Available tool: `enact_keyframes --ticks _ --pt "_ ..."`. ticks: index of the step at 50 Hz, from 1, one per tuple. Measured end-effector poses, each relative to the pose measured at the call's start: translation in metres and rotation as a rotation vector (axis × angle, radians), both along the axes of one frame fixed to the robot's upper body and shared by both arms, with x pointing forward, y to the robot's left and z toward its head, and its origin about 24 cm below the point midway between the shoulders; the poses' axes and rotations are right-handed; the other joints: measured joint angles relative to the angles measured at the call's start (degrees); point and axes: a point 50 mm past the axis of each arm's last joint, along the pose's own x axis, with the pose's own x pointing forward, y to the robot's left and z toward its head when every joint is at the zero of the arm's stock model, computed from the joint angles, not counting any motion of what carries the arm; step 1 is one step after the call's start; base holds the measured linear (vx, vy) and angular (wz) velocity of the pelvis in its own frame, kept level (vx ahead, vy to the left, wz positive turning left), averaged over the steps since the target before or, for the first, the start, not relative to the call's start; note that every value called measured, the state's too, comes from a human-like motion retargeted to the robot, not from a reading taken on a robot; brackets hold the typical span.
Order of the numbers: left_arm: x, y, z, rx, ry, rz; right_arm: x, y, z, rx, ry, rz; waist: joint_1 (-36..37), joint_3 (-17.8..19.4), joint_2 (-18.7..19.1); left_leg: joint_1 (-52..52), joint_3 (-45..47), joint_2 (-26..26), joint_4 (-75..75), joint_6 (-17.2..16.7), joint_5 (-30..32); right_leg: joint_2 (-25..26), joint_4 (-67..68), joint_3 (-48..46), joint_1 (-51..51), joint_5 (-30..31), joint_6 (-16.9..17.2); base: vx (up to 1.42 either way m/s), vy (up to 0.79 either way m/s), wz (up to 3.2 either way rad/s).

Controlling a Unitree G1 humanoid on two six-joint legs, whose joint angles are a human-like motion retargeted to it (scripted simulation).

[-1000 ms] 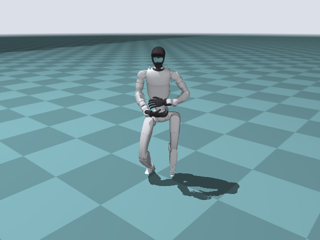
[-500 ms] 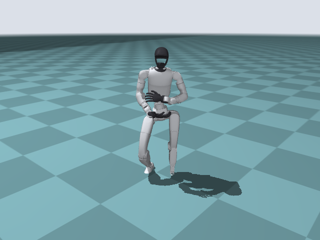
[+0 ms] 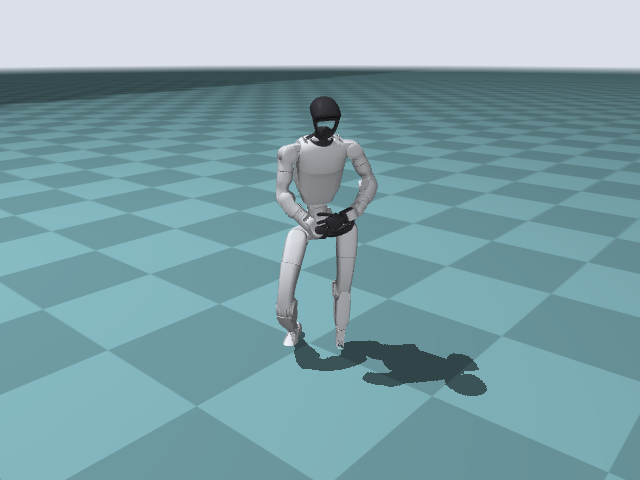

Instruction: Sport exercise

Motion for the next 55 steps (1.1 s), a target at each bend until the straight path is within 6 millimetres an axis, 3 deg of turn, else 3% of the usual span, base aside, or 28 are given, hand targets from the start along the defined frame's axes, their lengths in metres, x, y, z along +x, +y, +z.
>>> enact_keyframes --ticks 9,23,44,50,55 --pt "-0.012 0.033 -0.017 0.124 0.036 0.032 -0.003 0.005 -0.001 -0.014 -0.061 -0.077 -2.4 -3.8 2.0 -0.6 -0.5 -0.4 -0.1 -0.6 0.4 0.1 -0.5 0.2 0.1 1.7 -0.4 0.02 0.03 0.22" --pt "-0.017 0.034 -0.026 0.12 0.067 0.113 -0.009 0.008 -0.013 -0.042 -0.019 -0.252 -5.8 -7.1 2.7 -1.3 -0.9 -0.5 -0.2 -1.4 0.3 0.4 -0.3 0.3 -0.3 3.8 -1.4 0.0 0.0 0.01" --pt "-0.018 0.02 -0.038 0.279 0.064 -0.063 -0.018 0.005 -0.022 -0.169 -0.122 -0.128 -6.2 -10.6 3.8 -2.7 -2.0 1.1 -0.2 -3.1 0.9 1.9 -2.2 -2.4 0.5 3.9 -2.0 0.0 0.0 0.0" --pt "-0.014 0.028 -0.049 0.344 0.077 -0.03 -0.019 0.002 -0.025 -0.224 -0.203 -0.084 -5.8 -11.3 3.8 -2.6 -2.5 1.5 -0.2 -3.4 0.8 2.1 -2.5 -3.2 1.3 3.4 -2.4 0.0 0.0 0.0" --pt "-0.01 0.052 -0.075 0.474 0.141 0.079 -0.021 -0.004 -0.034 -0.304 -0.271 -0.061 -5.4 -11.7 4.0 -2.2 -2.9 2.5 0.2 -3.5 -0.2 3.3 -3.4 -4.0 2.6 2.7 -2.6 0.0 0.0 0.0"
